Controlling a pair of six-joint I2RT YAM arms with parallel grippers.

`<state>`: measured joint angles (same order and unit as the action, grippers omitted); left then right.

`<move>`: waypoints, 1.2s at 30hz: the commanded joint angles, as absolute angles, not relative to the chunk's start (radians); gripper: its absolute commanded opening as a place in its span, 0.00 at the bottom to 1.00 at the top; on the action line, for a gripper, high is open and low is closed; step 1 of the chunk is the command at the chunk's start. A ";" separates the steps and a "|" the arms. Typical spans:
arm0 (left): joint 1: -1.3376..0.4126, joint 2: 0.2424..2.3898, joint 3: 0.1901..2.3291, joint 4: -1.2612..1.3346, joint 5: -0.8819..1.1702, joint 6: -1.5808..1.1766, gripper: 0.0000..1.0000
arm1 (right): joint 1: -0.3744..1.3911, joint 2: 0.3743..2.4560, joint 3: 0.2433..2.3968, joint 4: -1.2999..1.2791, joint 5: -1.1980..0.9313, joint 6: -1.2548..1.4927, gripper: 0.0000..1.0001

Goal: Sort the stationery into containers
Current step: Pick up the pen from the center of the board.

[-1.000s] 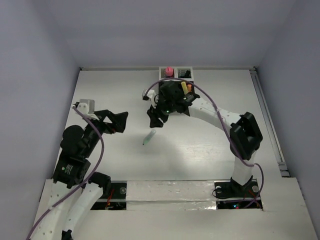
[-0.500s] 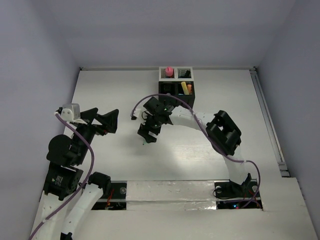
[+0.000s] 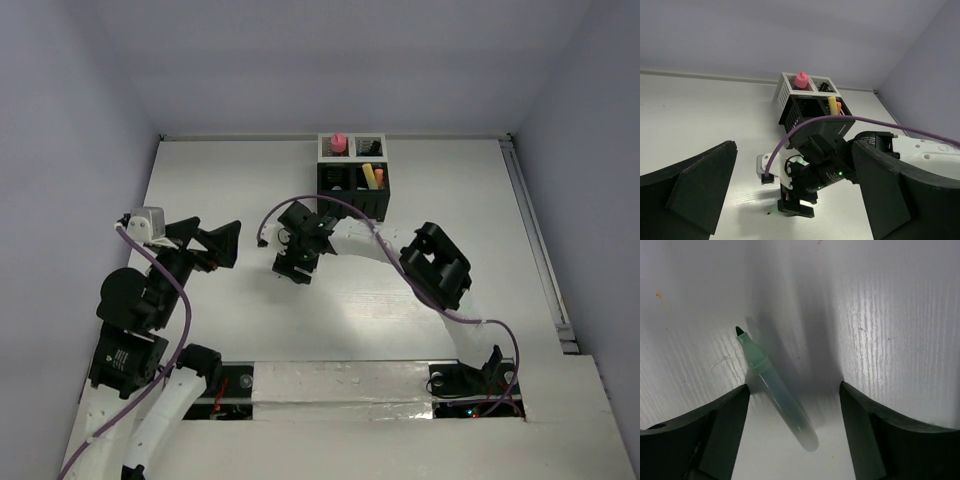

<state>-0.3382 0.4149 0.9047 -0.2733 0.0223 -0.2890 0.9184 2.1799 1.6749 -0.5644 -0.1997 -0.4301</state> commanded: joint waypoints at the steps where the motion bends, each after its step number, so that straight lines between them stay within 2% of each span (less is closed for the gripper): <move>1: -0.334 0.414 0.893 -0.227 0.041 -0.284 0.99 | 0.942 2.214 1.689 -0.565 -0.155 -0.414 0.73; 6: -0.334 0.416 0.870 -0.219 0.064 -0.296 0.99 | 0.942 2.203 1.655 -0.480 -0.183 -0.328 0.53; 17: -0.334 0.413 0.785 -0.227 0.135 -0.311 0.99 | 0.942 2.273 1.693 -0.449 -0.238 -0.282 0.59; 19: -0.334 0.407 0.781 -0.233 0.132 -0.308 0.99 | 0.942 2.283 1.706 -0.459 -0.233 -0.273 0.44; 20: -0.334 0.405 0.776 -0.238 0.132 -0.307 0.98 | 0.942 2.281 1.704 -0.456 -0.229 -0.261 0.30; 24: -0.334 0.405 0.755 -0.235 0.133 -0.307 0.97 | 0.931 2.250 1.697 -0.422 -0.218 -0.223 0.08; 26: -0.334 0.405 0.746 -0.226 0.150 -0.311 0.96 | 0.920 2.224 1.669 -0.353 -0.195 -0.177 0.00; 32: -0.334 0.407 0.700 -0.203 0.193 -0.350 0.92 | 0.884 2.071 1.592 -0.180 -0.144 -0.002 0.00; 36: -0.334 0.422 0.675 -0.166 0.229 -0.380 0.89 | 0.884 1.962 1.569 -0.143 -0.012 0.107 0.00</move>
